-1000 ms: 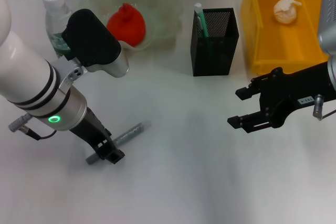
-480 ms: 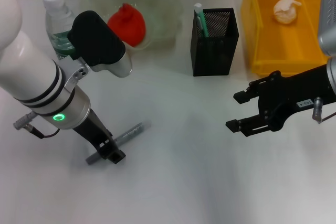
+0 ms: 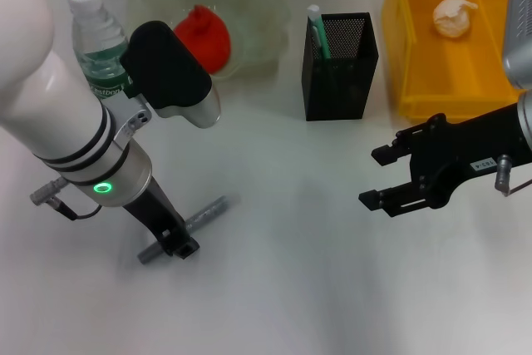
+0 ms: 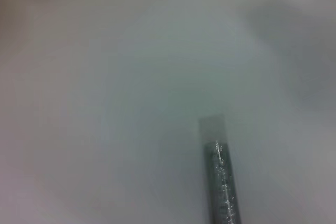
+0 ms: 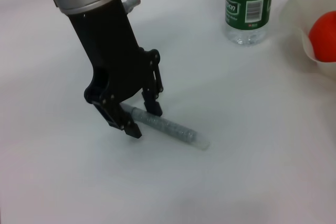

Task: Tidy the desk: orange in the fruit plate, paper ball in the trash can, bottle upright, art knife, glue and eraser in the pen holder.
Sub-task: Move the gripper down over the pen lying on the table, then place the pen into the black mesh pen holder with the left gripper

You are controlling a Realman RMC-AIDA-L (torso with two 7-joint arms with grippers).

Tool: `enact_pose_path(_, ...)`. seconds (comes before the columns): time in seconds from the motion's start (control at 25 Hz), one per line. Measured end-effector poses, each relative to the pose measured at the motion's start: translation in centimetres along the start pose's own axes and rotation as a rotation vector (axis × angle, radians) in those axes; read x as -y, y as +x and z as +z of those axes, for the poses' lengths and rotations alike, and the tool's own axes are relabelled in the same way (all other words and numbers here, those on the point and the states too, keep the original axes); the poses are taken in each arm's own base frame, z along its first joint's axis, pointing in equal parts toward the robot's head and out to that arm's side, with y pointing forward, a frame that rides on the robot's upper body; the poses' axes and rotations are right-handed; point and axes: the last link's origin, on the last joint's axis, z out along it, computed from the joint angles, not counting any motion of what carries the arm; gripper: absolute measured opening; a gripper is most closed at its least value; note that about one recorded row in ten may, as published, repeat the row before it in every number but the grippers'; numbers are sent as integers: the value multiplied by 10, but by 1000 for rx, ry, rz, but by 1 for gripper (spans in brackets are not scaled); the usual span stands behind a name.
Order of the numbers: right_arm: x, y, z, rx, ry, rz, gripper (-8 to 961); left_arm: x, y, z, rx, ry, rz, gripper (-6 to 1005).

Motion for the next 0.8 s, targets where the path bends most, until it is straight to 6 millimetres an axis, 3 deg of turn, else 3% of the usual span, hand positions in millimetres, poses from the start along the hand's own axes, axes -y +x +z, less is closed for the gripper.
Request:
enact_pose_path(0.48, 3, 1, -4, 5, 15, 12, 688, 1, 3, 1, -9, 11, 5, 153)
enact_pose_path(0.64, 3, 3, -9, 9, 10, 20, 688, 4, 5, -9, -64, 25, -12, 152)
enact_pose_path(0.8, 3, 9, -20, 44, 15, 26, 688, 10, 1, -33, -176, 35, -51, 152)
